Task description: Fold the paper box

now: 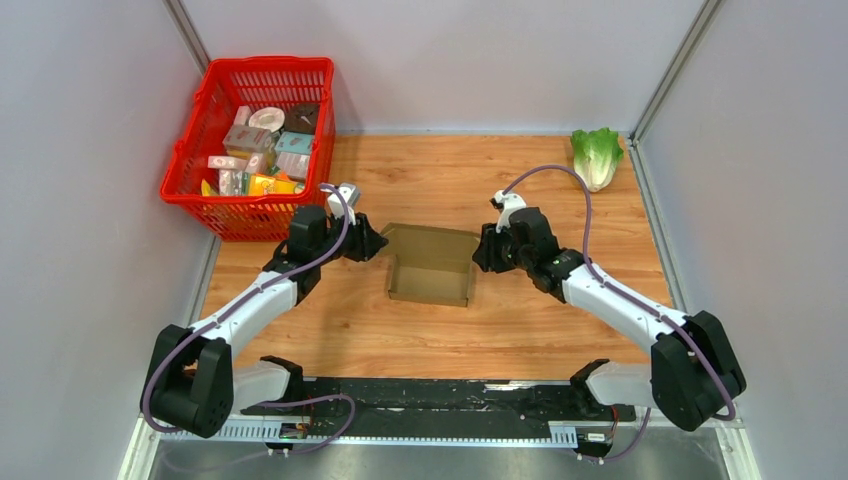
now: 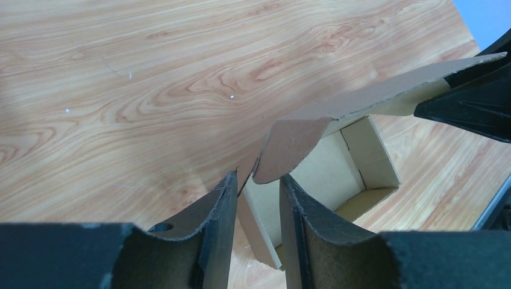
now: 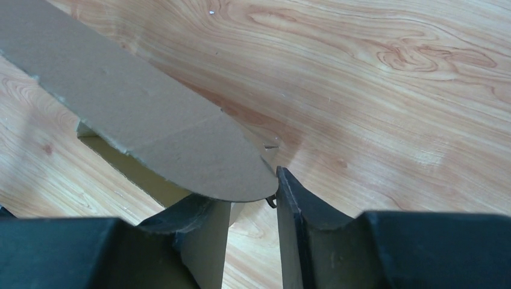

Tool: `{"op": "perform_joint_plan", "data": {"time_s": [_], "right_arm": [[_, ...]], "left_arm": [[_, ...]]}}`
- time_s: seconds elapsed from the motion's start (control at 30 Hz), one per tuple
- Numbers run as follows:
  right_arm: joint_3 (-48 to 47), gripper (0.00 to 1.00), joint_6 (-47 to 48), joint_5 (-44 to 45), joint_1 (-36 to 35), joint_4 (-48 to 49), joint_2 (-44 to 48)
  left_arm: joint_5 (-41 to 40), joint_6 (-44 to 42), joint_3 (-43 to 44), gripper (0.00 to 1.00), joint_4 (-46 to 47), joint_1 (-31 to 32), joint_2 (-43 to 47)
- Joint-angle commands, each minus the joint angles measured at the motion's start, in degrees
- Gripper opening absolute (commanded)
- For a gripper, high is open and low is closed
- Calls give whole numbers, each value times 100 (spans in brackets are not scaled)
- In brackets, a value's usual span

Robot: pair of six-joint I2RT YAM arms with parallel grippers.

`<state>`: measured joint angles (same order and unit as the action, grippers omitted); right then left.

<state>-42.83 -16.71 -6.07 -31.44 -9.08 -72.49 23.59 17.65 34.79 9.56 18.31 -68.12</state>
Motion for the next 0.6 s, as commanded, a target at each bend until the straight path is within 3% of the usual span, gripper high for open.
{"op": "perform_joint_plan", "data": {"time_s": [0.0, 0.2, 0.5, 0.57], "right_arm": [[-32, 35, -17, 219, -90, 196, 209], [-77, 33, 10, 378, -90, 73, 270], [-59, 32, -8, 466, -99, -85, 428], [-33, 28, 10, 492, -99, -102, 463]], "left_arm": [[216, -16, 28, 39, 301, -11, 36], [102, -86, 151, 41, 64, -11, -131], [137, -69, 160, 21, 11, -11, -211], [128, -69, 143, 16, -7, -11, -184]]}}
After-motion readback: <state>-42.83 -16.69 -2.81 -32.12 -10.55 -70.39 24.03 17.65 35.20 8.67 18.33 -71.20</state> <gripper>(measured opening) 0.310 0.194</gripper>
